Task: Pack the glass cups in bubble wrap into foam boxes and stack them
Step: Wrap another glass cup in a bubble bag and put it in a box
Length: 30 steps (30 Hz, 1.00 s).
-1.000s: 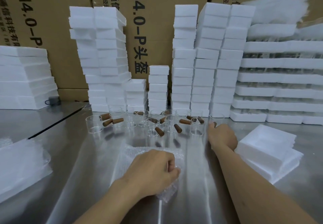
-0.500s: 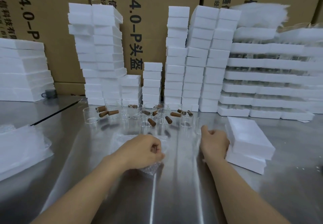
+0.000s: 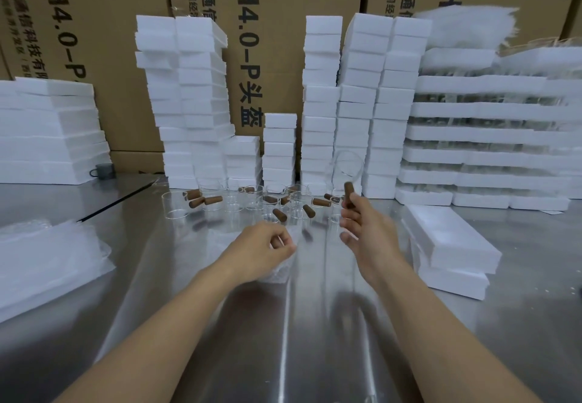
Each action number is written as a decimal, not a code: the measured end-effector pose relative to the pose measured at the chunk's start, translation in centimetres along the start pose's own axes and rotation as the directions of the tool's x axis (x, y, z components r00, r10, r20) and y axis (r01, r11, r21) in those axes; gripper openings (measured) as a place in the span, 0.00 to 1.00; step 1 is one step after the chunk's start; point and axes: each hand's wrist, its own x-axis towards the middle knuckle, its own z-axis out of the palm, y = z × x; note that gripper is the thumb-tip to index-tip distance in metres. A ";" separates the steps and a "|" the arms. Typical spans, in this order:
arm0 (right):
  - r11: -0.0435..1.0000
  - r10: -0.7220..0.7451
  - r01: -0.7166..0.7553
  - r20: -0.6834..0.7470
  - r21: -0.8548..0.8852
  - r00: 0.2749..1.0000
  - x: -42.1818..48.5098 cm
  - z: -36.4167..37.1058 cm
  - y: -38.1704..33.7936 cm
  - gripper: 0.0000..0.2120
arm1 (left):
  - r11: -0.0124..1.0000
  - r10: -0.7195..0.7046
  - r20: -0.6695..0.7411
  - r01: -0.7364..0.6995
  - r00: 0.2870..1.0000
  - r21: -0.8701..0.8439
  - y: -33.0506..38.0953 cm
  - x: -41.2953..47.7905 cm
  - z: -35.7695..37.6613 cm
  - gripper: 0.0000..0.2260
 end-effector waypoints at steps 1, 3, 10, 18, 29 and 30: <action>0.999 0.005 -0.001 0.072 -0.046 0.997 -0.4 0.4 -0.1 0.11 | 1.000 0.003 -0.002 -0.003 1.000 0.015 0.0 0.0 0.0 0.08; 0.989 0.018 0.012 0.197 -0.150 0.980 -1.1 1.2 0.1 0.11 | 1.000 0.014 -0.004 -0.014 1.000 0.023 0.1 0.0 0.0 0.08; 0.952 0.034 0.050 0.268 -0.301 0.963 -1.8 2.4 1.7 0.13 | 1.000 0.015 -0.071 -0.016 0.997 -0.003 0.6 -0.1 -0.1 0.07; 0.905 -0.135 0.215 0.232 -0.367 0.963 -1.0 2.5 2.7 0.06 | 0.988 -0.080 -0.249 0.043 0.965 -0.151 0.0 0.1 -0.7 0.06; 0.841 -0.136 0.344 0.451 -0.418 0.882 -2.7 3.7 1.6 0.12 | 0.946 0.307 -0.477 -0.317 0.823 0.064 2.1 -1.1 -2.3 0.32; 0.844 -0.136 0.344 0.454 -0.413 0.880 -2.8 3.8 1.5 0.12 | 0.945 0.316 -0.486 -0.316 0.815 0.085 2.2 -1.1 -2.6 0.32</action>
